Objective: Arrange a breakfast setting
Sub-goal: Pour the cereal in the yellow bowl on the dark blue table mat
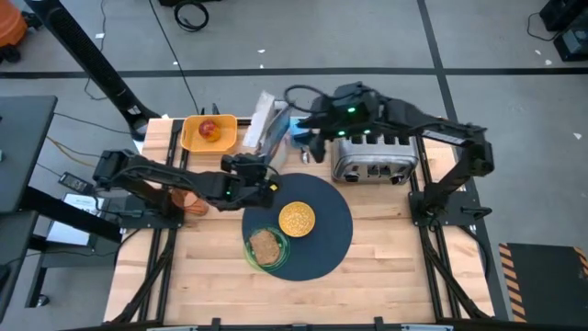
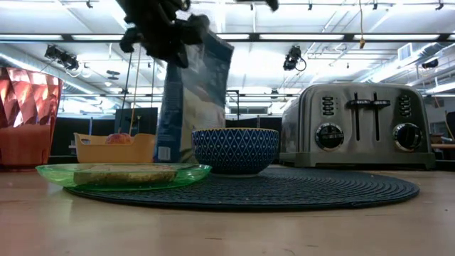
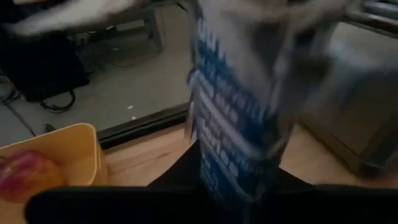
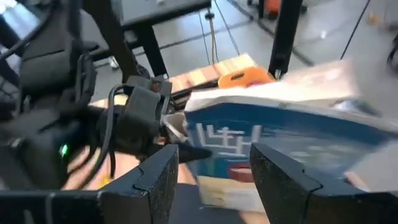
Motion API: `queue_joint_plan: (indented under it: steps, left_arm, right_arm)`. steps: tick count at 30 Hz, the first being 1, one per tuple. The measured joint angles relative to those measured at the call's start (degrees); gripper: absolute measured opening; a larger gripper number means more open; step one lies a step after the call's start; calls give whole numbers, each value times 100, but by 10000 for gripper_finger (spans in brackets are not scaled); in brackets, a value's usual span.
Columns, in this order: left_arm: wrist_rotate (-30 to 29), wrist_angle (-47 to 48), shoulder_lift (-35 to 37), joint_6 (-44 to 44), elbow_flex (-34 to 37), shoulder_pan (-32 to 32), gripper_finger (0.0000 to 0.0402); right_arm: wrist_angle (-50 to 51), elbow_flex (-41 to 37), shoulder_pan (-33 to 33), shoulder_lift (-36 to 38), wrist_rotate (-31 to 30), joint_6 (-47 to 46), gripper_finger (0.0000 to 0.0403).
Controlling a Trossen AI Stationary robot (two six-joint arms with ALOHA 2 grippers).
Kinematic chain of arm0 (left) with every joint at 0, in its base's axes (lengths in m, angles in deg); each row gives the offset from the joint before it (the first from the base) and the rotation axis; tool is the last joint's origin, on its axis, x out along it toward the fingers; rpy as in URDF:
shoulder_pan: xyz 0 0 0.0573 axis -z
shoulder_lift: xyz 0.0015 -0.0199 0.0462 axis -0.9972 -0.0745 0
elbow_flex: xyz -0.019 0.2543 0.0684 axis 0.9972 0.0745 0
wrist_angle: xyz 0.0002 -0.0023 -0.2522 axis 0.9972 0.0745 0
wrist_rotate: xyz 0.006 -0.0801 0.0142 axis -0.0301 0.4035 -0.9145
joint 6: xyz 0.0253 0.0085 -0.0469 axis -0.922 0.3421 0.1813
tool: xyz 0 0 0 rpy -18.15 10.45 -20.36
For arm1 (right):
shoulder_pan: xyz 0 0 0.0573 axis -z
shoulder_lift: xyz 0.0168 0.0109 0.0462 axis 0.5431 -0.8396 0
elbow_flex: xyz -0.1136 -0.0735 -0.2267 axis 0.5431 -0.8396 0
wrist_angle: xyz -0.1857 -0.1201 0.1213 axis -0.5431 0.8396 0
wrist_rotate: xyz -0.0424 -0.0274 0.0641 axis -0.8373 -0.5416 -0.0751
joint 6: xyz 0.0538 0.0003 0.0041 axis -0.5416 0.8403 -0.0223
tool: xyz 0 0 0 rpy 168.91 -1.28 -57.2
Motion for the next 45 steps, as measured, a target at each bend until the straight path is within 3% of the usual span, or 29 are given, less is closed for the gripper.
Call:
queue_joint_plan:
  steps: [9,14,18,26,35,38,45]
  left_arm:
    - [958,683,636,-961,-3,25,42]
    - [1425,1175,953,-1212,-3,34,41]
    - [1745,1423,1154,-1513,-4,68,41]
    - [2201,1729,1543,-1831,-5,136,41]
    - [2312,1934,1694,-1803,-3,134,41]
    - [2329,1984,1721,-1802,-3,134,41]
    - [2372,2064,1729,-1867,-5,134,41]
  right_arm:
    - [1279,-2,172,642,-9,1188,247]
    - [1353,-538,325,661,57,1735,293]
    - [472,-1362,430,577,498,2110,321]
    - [-2409,-2858,1028,98,1091,2511,345]
    - [-3303,-2778,1751,-1203,2092,2819,348]
    - [-3728,-2780,1914,-1552,2686,2830,348]
    - [-5259,-2768,1954,-2110,3488,2675,331]
